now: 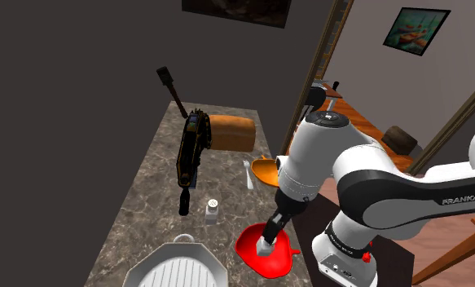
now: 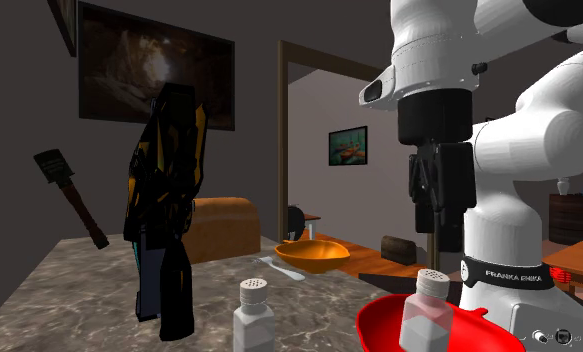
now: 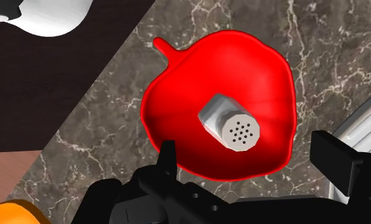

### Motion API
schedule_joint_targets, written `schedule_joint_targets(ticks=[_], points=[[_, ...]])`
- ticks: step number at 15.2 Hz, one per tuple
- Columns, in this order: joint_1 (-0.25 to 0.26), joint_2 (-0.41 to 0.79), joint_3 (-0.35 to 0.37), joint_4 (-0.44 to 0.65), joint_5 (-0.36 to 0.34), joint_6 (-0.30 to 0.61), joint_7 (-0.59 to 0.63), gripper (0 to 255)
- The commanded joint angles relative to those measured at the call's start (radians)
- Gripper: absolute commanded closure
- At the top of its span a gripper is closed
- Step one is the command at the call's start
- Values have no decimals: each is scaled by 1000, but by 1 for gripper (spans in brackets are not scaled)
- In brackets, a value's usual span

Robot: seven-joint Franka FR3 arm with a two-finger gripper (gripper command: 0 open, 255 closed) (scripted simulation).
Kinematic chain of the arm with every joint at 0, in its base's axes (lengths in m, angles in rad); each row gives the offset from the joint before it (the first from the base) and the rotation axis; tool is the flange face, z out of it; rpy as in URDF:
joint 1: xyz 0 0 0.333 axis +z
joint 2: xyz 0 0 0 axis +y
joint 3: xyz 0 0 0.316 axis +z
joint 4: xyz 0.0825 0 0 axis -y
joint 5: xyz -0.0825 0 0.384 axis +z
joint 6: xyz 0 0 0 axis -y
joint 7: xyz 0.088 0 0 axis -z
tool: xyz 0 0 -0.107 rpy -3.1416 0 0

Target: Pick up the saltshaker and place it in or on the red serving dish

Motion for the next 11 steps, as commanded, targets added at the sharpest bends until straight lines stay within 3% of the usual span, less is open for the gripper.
schedule_joint_targets(ticks=[1, 3, 11], points=[[-9, -27, -27, 36, -28, -63, 2, 0], [-20, -48, -58, 84, -58, -131, 6, 0], [-20, -48, -58, 84, -58, -131, 6, 0]])
